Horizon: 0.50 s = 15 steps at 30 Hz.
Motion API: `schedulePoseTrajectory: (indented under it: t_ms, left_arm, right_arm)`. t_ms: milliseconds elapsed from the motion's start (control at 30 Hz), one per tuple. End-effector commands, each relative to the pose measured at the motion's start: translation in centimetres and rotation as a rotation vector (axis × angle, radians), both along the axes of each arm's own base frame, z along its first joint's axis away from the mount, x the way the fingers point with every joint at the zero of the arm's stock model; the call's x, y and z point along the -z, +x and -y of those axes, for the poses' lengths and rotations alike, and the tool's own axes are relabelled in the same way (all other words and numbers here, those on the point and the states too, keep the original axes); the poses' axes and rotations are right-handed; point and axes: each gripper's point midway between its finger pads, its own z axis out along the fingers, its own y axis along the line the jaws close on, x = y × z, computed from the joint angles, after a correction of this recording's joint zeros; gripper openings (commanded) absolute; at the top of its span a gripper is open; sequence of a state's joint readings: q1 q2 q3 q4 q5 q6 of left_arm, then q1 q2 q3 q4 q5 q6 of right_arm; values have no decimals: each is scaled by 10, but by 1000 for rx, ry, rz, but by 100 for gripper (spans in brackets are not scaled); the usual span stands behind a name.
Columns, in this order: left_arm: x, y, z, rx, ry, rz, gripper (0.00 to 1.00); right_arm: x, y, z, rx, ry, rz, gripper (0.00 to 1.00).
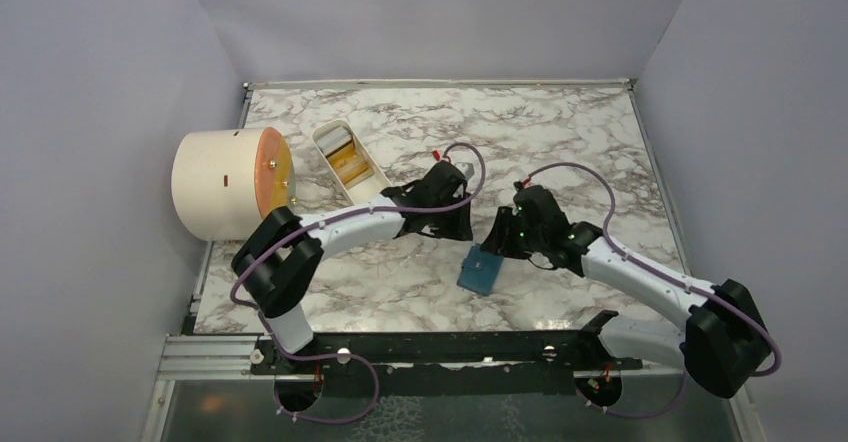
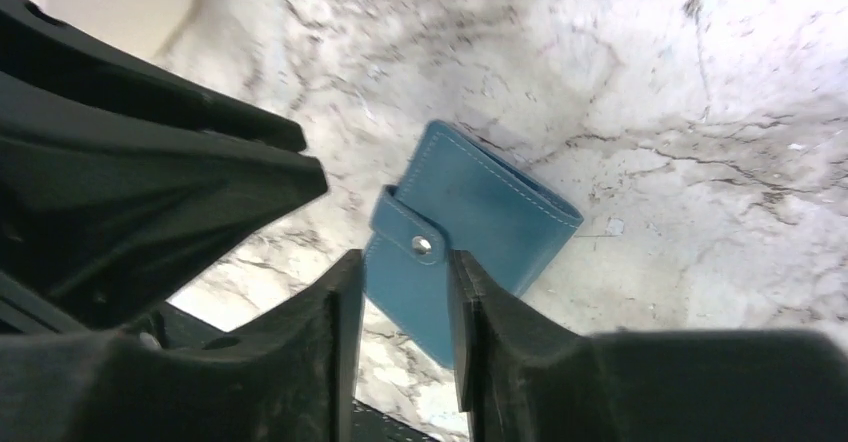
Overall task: Put the credit cards into the card holder
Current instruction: Close the card holder at the center of the board, then reset both arms
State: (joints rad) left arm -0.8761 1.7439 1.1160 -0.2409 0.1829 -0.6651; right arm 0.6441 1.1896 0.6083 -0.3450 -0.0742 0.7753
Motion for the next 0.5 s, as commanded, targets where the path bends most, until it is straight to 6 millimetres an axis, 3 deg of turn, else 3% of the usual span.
schedulePoseTrajectory:
  t_ms: [0, 133, 200, 233, 267, 467]
  left_arm:
    - [-71, 27, -11, -62, -99, 175, 32]
    - [-113, 33, -24, -90, -152, 263, 45]
    - [-138, 33, -31, -97, -179, 316, 59]
    - [-151, 33, -34, -99, -192, 341, 86]
    - [-163, 32, -37, -96, -202, 369, 97]
    - [-226, 25, -66, -139, -253, 525, 99]
  right_arm:
    - [-38, 11, 16, 39, -50, 108, 43]
    - [-74, 13, 28, 70, -63, 179, 60]
    - [-99, 15, 33, 87, -58, 227, 76]
    - [-111, 16, 36, 100, -57, 251, 86]
    - [-125, 17, 40, 115, -53, 276, 89]
    - [-199, 16, 59, 177, -14, 432, 92]
